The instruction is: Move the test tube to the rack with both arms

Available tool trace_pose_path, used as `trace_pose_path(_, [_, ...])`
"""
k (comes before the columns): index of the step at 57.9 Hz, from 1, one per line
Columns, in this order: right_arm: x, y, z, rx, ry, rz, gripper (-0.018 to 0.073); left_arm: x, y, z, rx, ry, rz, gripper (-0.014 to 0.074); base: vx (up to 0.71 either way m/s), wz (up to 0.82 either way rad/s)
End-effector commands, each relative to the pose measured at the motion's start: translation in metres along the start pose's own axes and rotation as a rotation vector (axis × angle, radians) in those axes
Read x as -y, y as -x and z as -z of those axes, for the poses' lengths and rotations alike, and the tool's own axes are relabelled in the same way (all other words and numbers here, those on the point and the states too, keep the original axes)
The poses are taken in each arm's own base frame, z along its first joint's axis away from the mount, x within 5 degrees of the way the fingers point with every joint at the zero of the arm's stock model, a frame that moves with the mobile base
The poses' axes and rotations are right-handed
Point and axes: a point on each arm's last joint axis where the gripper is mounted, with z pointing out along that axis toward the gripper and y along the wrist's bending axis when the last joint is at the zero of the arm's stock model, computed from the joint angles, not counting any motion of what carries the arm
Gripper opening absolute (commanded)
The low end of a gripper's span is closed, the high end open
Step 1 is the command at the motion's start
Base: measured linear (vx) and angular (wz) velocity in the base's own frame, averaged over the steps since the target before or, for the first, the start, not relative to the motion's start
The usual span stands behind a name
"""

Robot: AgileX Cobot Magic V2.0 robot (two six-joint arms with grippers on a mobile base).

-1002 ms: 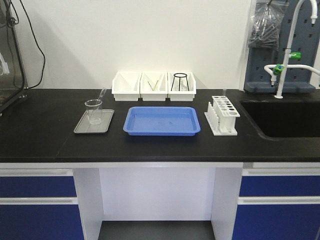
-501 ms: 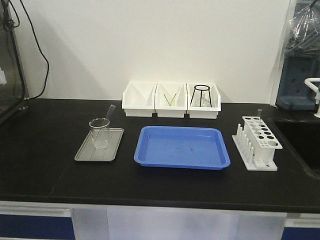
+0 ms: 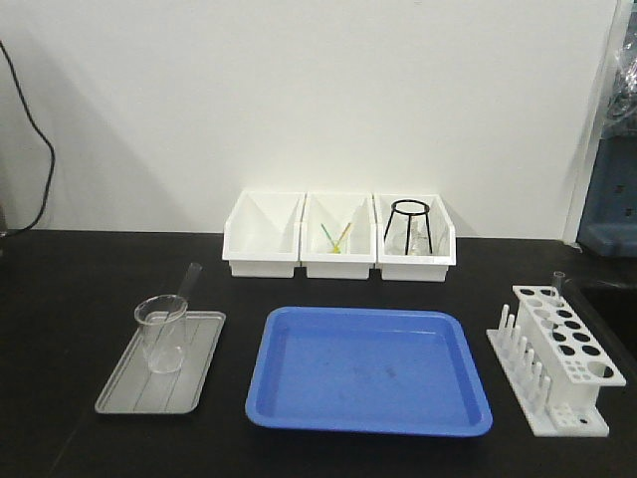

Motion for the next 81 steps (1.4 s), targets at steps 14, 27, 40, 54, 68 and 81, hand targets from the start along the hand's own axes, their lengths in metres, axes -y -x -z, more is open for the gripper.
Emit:
trace_pose_path(14, [0.0004,0.0073,0.0012,0.095,-0.008,0.008,-0.0011,0.0003,0.0069,0.0014,0.093,-0.004,0.004,-0.0006,0.41,-0.15])
trace_pose_path(27, [0.0004,0.0073,0.0012,0.095,-0.008,0.008,-0.0011,0.0003,0.0069,0.0014,0.093,-0.004,0.004,-0.0006,0.36,-0.11])
trace_pose_path(40, [0.0004,0.0073,0.0012,0.095,-0.008,0.008,-0.0011,0.0003,0.0069,0.0014,0.093,-0.004,0.004,-0.0006,0.23,-0.03])
trace_pose_path(54, [0.0004,0.0073,0.0012,0.095,-0.008,0.008,-0.0011,0.0003,0.0069,0.0014,0.093,-0.004,0.004,-0.0006,0.09,-0.01])
trace_pose_path(68, [0.0004,0.0073,0.0012,0.095,-0.008,0.008,-0.0011,0.0003,0.0069,0.0014,0.093,-0.004,0.004,-0.0006,0.01,0.00])
trace_pose_path(81, [0.0004,0.0073,0.0012,0.095,-0.008,0.008,-0.0011,0.0003,0.0069,0.0014,0.093,-0.004,0.004,-0.0006,0.00,0.00])
